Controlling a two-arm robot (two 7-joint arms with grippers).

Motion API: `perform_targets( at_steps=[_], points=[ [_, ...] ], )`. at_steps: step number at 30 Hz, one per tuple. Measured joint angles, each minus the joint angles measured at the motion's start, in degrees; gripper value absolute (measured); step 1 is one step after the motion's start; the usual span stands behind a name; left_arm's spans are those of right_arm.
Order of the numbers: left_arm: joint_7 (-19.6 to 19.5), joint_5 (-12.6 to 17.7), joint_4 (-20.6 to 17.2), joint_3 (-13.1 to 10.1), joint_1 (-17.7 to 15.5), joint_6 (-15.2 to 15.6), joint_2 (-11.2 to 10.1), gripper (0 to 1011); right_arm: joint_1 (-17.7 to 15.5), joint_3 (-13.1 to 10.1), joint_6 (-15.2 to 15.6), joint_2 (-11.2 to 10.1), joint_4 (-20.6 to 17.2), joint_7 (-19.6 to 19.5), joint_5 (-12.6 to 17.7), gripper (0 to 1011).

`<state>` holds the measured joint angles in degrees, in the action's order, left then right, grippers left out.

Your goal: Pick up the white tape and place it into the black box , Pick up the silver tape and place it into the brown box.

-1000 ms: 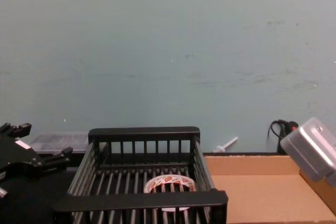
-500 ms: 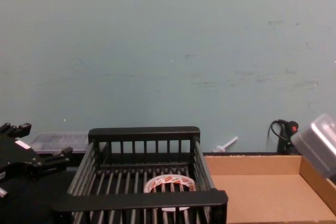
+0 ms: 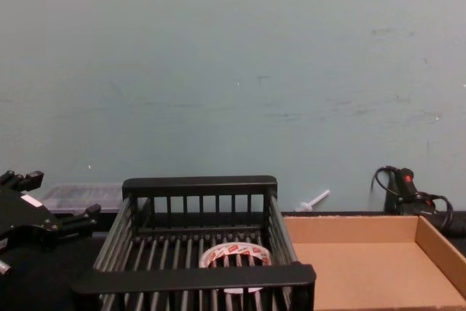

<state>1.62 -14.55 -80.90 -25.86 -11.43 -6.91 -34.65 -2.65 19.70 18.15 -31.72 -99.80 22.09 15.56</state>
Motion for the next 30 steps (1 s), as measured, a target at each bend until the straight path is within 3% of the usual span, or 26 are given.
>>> perform_targets(
  at_steps=[8, 14, 18, 30],
  points=[
    [0.0, 0.0, 0.0, 0.0, 0.0, 0.0, 0.0, 1001, -2.9, -4.0, -1.5, -1.1, -2.6, -1.9, 1.0, 164],
    [0.0, 0.0, 0.0, 0.0, 0.0, 0.0, 0.0, 1001, -3.1, -5.7, -2.7, -0.8, -3.2, -2.4, 1.4, 164],
    [0.0, 0.0, 0.0, 0.0, 0.0, 0.0, 0.0, 1001, -2.1, -6.4, -3.3, -0.1, -2.8, -2.6, 1.7, 164],
    [0.0, 0.0, 0.0, 0.0, 0.0, 0.0, 0.0, 1001, 5.7, -6.5, -3.1, 3.3, 2.2, -2.7, 2.9, 164]
  ],
)
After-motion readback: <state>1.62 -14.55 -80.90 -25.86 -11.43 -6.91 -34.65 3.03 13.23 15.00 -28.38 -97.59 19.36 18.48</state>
